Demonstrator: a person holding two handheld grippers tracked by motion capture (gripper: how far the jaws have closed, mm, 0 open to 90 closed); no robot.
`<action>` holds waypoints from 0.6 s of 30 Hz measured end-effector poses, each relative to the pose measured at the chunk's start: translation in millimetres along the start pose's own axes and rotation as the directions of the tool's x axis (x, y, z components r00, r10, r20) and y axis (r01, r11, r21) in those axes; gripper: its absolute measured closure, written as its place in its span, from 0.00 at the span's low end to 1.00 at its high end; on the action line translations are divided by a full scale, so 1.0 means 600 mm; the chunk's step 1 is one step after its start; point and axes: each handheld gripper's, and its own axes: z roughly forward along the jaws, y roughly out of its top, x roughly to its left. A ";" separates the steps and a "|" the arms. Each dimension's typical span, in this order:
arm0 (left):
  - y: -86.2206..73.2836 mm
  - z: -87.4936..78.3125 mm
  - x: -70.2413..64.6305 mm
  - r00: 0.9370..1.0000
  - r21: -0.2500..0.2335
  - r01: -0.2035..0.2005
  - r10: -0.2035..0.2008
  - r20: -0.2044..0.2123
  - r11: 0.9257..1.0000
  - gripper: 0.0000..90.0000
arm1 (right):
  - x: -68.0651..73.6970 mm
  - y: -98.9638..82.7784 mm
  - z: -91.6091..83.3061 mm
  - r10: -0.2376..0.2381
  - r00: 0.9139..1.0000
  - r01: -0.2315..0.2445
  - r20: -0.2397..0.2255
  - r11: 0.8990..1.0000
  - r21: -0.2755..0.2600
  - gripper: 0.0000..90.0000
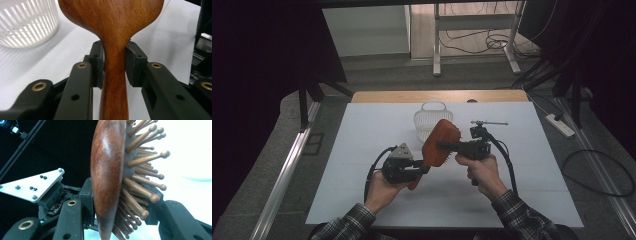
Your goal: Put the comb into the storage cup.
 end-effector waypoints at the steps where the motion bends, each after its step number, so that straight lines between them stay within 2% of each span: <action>1: 0.000 0.001 0.000 1.000 0.004 -0.002 0.002 -0.004 1.000 0.75 | 0.001 0.000 -0.001 -0.002 1.000 0.002 0.000 1.000 -0.002 0.61; 5: -0.003 -0.001 0.004 1.000 0.013 0.000 0.000 -0.003 1.000 0.69 | 0.002 0.001 -0.005 -0.007 1.000 0.007 0.000 1.000 -0.010 0.61; 13: -0.008 -0.004 0.011 1.000 0.027 0.002 -0.002 -0.029 1.000 0.49 | 0.001 0.003 -0.011 -0.011 1.000 0.011 0.010 1.000 -0.020 0.61; 18: -0.014 -0.008 0.021 1.000 0.032 0.008 -0.007 -0.028 0.999 0.38 | -0.001 0.004 -0.015 -0.019 1.000 0.019 0.024 0.999 -0.027 0.61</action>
